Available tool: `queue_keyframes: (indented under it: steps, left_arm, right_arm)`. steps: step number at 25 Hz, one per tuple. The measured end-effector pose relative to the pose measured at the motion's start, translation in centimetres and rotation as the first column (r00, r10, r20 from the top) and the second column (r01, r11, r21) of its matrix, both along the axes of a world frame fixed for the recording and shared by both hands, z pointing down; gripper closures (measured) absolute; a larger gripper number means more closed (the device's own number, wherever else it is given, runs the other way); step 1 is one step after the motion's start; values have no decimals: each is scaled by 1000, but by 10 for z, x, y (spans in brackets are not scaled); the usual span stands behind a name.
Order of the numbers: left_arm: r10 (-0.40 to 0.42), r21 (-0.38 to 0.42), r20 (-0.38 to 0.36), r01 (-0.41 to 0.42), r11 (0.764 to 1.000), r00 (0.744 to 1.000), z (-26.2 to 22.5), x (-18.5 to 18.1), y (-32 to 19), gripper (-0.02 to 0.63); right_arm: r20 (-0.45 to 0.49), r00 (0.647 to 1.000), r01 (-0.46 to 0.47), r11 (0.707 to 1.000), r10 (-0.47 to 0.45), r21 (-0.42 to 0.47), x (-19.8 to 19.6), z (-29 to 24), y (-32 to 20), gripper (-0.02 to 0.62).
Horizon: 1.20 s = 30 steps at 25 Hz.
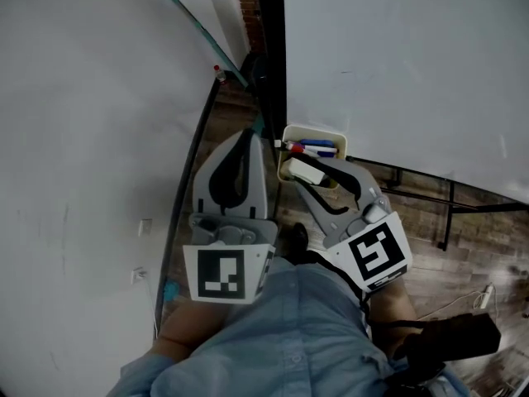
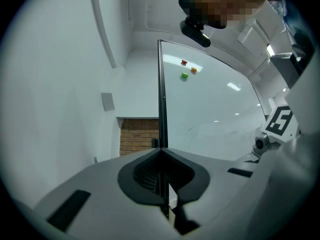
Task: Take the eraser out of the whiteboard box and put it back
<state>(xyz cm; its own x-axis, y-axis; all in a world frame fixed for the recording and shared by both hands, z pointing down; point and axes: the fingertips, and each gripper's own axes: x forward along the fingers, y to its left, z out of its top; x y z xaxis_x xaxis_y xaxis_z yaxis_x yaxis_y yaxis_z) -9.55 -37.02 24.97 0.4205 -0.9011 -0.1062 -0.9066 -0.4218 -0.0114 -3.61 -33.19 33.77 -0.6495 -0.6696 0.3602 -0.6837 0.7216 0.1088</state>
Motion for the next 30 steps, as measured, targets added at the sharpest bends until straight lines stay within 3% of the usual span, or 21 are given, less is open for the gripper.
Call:
queue_keyframes:
  steps: [12,15,25,30]
  left_arm:
    - [-17,105,9,16,994,1000,-34,6,18,601]
    - [-20,130,4,19,991,1000,-42,8,20,601]
    - [-26,161,18,22,987,1000,-47,13,27,601]
    - [13,169,6,-13,986,1000,-49,22,30,601]
  right_arm:
    - [195,980,18,994,-38,106,13,-69,13,463]
    - [209,976,21,988,-54,154,18,-83,13,463]
    - [221,974,9,981,-53,195,26,-97,15,463]
    - [221,974,8,980,-53,200,30,-99,16,463]
